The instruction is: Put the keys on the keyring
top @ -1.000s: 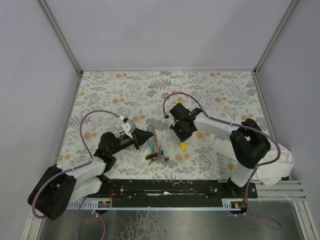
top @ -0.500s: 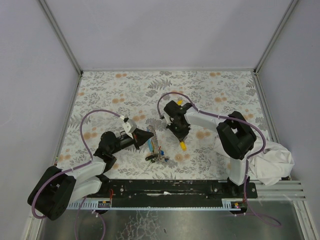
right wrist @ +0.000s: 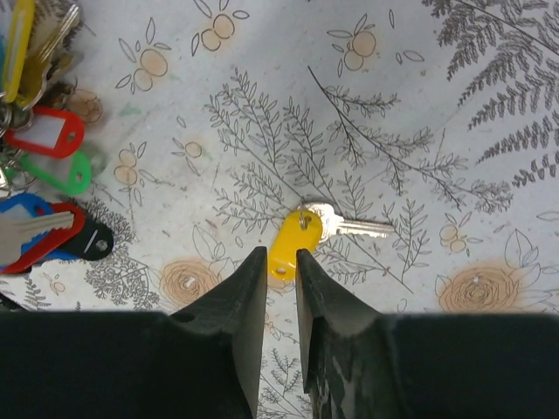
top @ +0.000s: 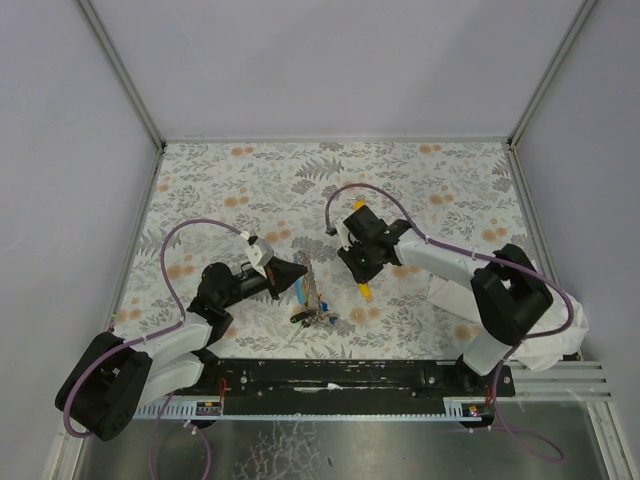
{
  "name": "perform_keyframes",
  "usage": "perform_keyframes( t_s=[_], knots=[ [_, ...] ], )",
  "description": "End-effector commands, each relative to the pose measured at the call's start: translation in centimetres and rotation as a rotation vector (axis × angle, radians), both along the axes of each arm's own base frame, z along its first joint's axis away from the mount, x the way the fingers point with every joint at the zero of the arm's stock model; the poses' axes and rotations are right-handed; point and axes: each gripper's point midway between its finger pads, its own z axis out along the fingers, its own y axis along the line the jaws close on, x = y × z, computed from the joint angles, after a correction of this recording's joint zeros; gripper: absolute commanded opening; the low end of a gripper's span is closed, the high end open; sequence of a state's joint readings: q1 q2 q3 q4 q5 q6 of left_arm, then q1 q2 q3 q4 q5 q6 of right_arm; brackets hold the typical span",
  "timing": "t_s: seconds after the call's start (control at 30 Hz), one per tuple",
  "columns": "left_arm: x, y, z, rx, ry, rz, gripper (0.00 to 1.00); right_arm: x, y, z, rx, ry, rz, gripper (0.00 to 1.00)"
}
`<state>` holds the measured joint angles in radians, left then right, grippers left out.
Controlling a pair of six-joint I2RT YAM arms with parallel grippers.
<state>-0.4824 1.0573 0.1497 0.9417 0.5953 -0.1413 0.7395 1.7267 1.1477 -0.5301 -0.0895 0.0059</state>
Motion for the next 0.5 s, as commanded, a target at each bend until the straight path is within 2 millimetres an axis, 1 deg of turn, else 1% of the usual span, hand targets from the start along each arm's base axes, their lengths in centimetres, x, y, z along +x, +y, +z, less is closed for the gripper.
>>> perform_keyframes(
  t_s=[0.0,0.03,0.13,0.27,0.33,0.4,0.47],
  knots=[
    [0.3,-0.1,0.6,0.004,-0.027,-0.010,0.00,0.7,1.4,2.1,0.178,-0.137,-0.023,0.27],
    [0.3,-0.1,0.6,0.003,-0.026,-0.009,0.00,0.8,1.4,2.6,0.213,-0.172,-0.028,0.26],
    [0.3,-0.2,0.5,0.003,-0.021,-0.013,0.00,0.3,0.9,2.6,0.289,-0.255,-0.033,0.26],
    [0.3,-0.3,0.4,0.002,-0.018,-0.019,0.00,0.5,0.4,3.1,0.388,-0.402,-0.031,0.26],
    [0.3,-0.3,0.4,0.003,-0.017,-0.021,0.00,0.6,0.5,3.7,0.442,-0.466,-0.028,0.27],
    [0.3,-0.3,0.3,0.004,-0.017,-0.021,0.00,0.7,0.5,3.8,0.471,-0.506,-0.024,0.29],
    [0.2,-0.3,0.3,0.003,-0.016,-0.022,0.00,0.9,0.5,3.4,0.465,-0.522,-0.010,0.30]
  ],
)
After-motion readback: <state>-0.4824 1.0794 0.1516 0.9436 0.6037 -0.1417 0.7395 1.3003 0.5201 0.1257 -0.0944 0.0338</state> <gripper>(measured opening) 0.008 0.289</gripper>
